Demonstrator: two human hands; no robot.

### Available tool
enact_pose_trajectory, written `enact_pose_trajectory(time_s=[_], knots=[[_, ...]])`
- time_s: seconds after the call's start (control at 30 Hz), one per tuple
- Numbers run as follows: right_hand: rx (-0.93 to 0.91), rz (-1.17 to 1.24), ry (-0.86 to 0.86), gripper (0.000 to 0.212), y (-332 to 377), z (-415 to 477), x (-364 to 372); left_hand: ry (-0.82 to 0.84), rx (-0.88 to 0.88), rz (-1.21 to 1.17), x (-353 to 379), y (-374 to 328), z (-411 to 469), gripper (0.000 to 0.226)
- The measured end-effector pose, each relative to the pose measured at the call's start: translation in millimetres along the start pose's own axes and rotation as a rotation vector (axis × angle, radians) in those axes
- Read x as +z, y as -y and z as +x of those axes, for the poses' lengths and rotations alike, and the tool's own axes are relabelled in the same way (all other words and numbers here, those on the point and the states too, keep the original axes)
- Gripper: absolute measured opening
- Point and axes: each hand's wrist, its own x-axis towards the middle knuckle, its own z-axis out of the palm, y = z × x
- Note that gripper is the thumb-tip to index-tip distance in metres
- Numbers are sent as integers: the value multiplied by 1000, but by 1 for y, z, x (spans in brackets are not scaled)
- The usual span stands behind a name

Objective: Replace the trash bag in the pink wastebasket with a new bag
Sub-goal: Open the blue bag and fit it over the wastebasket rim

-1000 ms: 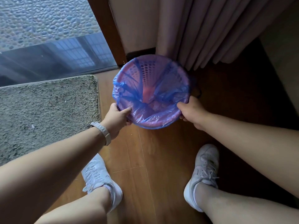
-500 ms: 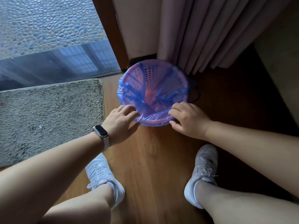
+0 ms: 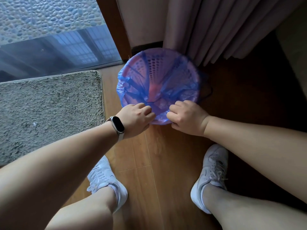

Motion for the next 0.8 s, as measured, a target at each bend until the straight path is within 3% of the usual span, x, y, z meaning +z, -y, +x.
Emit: enact_pose_trajectory(time_s=[0.37,0.5,0.63,0.8], knots=[[32,46,10,17,-11,-9,-1,61,-38,16,1,8,-12,8],[60,72,68,22,-21,-16,-4,117,-54,46,5,-4,-8,24],[104,17,225,8,-21,-19,-13,158,-111,66,-5,-17,5,39],[134,17,359,17,-16,-19,-49,149,-100,105,-38,-23,-2,51]])
